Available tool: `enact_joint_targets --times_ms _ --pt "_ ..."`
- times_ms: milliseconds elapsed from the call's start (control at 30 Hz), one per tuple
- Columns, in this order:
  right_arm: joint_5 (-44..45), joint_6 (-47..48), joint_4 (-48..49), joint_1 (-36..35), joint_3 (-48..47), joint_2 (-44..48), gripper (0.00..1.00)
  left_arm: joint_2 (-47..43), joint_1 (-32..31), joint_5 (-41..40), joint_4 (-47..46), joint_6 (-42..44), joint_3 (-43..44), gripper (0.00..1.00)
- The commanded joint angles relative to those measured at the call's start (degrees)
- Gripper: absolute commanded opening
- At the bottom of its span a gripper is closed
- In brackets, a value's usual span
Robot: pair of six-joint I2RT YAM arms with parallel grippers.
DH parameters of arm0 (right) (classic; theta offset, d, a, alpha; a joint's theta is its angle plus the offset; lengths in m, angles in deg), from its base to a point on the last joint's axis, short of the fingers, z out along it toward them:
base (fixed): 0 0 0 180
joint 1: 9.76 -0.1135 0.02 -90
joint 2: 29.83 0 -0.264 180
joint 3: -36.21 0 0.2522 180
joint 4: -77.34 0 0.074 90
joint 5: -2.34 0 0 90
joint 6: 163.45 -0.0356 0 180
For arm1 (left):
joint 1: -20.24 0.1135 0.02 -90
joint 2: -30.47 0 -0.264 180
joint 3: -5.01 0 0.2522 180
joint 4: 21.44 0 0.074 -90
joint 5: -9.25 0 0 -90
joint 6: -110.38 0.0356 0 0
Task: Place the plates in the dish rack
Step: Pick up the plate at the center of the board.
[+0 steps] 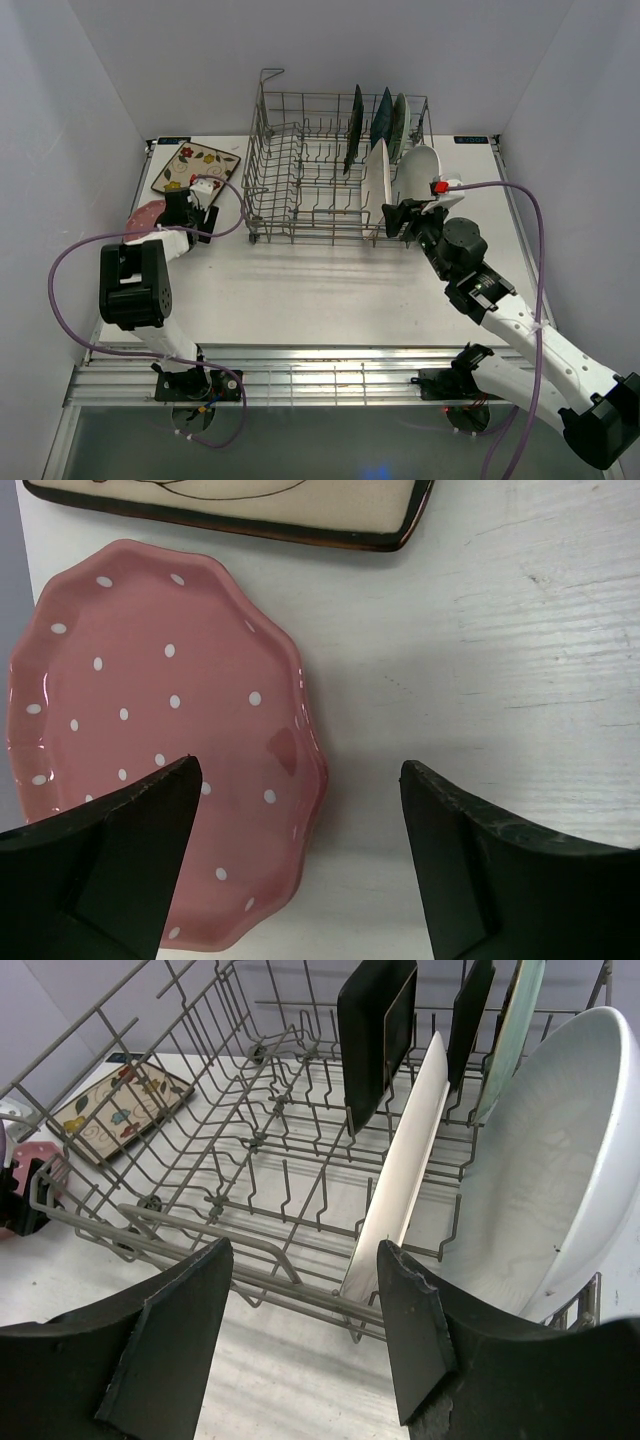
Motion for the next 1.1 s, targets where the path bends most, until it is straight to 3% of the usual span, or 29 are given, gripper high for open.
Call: enact_joint_targets --times_ms 0,267,567,1067 --pt "-0.28 -0.34 2.81 -0.21 0.39 1.28 0.66 0.42 1.16 -0.05 -0.41 1.55 1.81 0.90" --pt "-0.46 -0.25 2.99 -0.21 0.30 0.85 0.66 1.56 2.39 2.14 0.73 3.30 1.64 0.82" --pt "-0.73 -0.25 2.90 -0.21 0.04 -0.47 0.66 -0.38 3.09 7.25 0.55 11.39 -1.88 0.81" --pt "-0.81 -0.51 2.99 -0.21 0.48 -0.12 0.66 1.91 6.08 11.20 4.25 12.54 0.58 0.63"
